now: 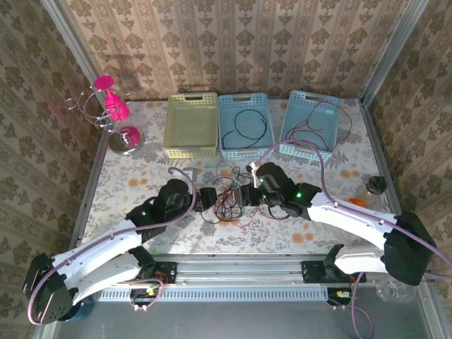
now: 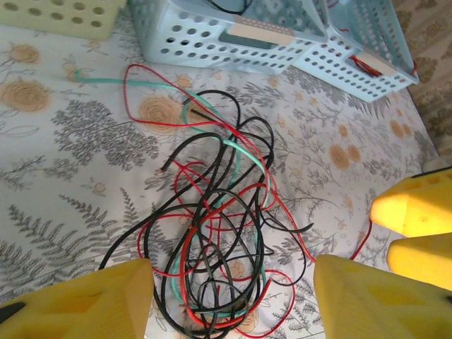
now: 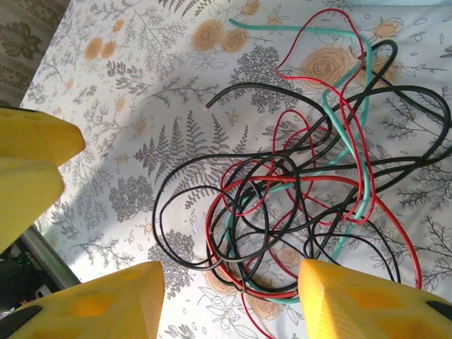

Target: Untangle the cables

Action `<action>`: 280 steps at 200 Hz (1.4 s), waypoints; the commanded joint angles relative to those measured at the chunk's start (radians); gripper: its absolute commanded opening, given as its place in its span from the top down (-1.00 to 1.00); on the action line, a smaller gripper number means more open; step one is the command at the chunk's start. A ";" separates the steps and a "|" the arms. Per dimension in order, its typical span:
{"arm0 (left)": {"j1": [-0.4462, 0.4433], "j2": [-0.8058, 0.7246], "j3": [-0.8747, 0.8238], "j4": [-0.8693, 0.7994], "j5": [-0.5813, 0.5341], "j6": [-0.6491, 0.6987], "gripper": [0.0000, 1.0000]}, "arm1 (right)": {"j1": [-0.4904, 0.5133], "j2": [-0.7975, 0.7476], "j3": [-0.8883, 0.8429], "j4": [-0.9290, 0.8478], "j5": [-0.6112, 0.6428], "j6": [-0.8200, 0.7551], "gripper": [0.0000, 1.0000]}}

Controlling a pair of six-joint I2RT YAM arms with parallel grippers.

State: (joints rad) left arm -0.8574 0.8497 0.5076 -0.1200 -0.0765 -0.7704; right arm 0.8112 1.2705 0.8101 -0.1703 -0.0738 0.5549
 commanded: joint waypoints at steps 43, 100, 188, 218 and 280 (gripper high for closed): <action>0.004 0.103 -0.030 -0.007 -0.066 -0.059 -0.36 | 0.002 0.300 0.242 -0.147 0.166 -0.107 -0.07; 0.000 0.294 -0.016 0.105 -0.002 -0.066 0.06 | -0.004 0.512 0.436 -0.179 0.256 -0.255 -0.01; 0.005 0.247 -0.086 0.103 -0.015 -0.119 0.69 | 0.000 0.670 0.594 -0.198 0.291 -0.582 0.05; 0.004 0.152 -0.130 0.080 -0.032 -0.130 0.89 | -0.001 0.687 0.629 -0.214 0.272 -0.576 0.17; 0.012 0.010 -0.166 0.008 -0.058 -0.139 1.00 | -0.002 0.729 0.656 -0.239 0.244 -0.604 0.45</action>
State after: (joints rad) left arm -0.8558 0.9016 0.3542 -0.0605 -0.1093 -0.8978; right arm 0.8097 1.9671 1.4467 -0.3740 0.1883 -0.0296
